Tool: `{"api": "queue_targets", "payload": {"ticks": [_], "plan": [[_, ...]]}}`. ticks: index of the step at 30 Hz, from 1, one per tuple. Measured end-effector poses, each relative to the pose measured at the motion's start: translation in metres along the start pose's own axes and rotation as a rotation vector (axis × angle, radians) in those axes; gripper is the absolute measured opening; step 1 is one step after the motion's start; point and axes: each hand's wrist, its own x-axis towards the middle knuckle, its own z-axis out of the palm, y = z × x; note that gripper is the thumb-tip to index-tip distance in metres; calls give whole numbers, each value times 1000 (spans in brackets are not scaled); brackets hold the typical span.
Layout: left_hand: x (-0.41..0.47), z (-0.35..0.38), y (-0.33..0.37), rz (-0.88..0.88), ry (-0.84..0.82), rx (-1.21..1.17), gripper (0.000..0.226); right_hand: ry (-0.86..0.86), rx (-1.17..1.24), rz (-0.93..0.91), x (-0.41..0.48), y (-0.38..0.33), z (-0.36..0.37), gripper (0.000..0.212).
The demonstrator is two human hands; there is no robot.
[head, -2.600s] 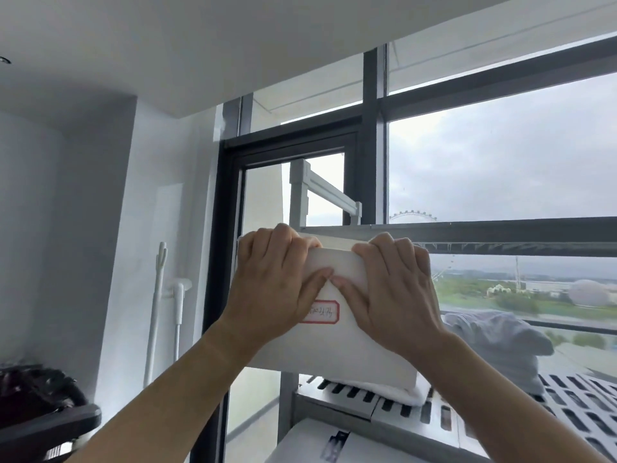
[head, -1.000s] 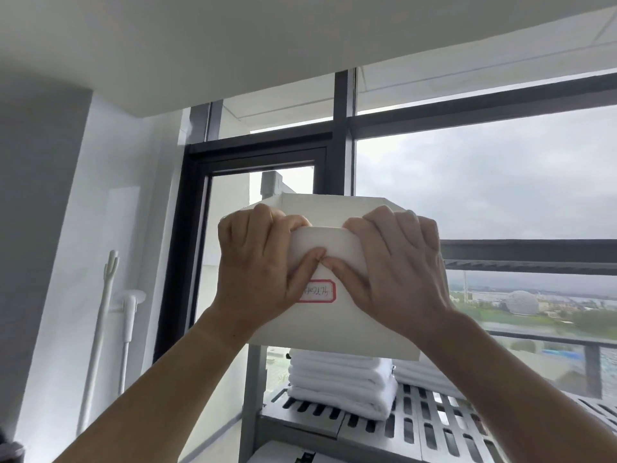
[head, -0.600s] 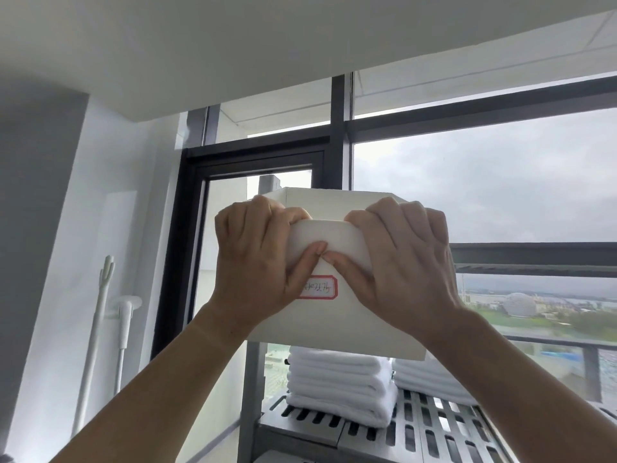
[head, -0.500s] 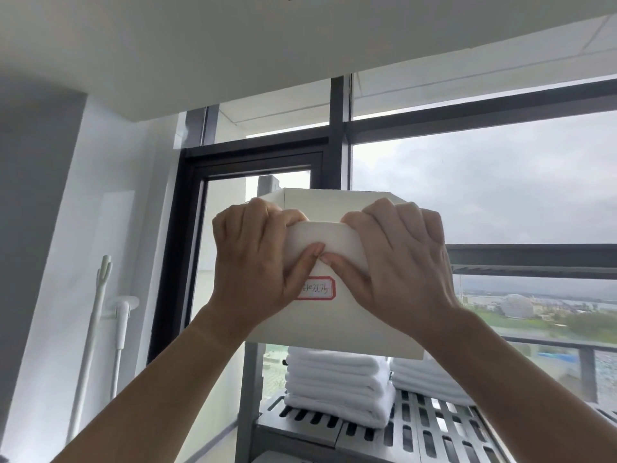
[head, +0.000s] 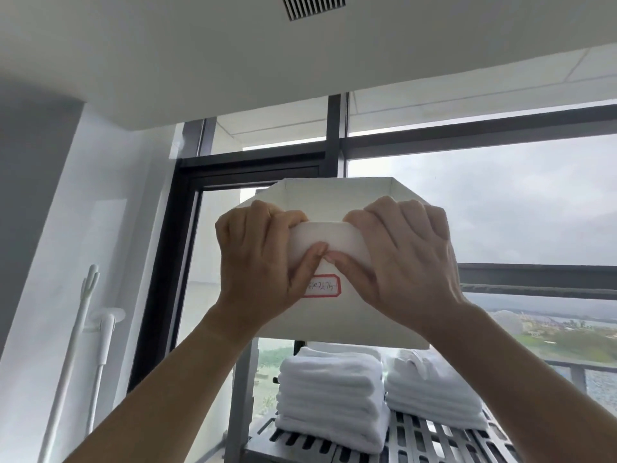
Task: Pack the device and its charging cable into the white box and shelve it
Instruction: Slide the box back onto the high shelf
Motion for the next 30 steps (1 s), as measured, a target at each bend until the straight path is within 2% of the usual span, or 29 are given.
{"api": "queue_targets", "payload": {"ticks": [4, 10, 16, 20, 26, 30], "plan": [[1, 20, 0, 23, -14, 2, 32, -59, -12, 26, -5, 11, 14, 38], [-17, 52, -1, -44, -68, -8, 36, -110, -3, 3, -17, 26, 42, 37], [-24, 85, -14, 13, -276, -40, 48, -142, -44, 11, -18, 47, 75, 39], [-67, 96, -5, 130, -369, 86, 49, -126, 5, 88, -29, 57, 94, 37], [-60, 111, -3, 119, -444, 143, 59, -20, 98, 201, -34, 60, 121, 39], [-48, 116, -11, 128, -471, 115, 61, -73, 85, 115, -52, 57, 132, 42]]}}
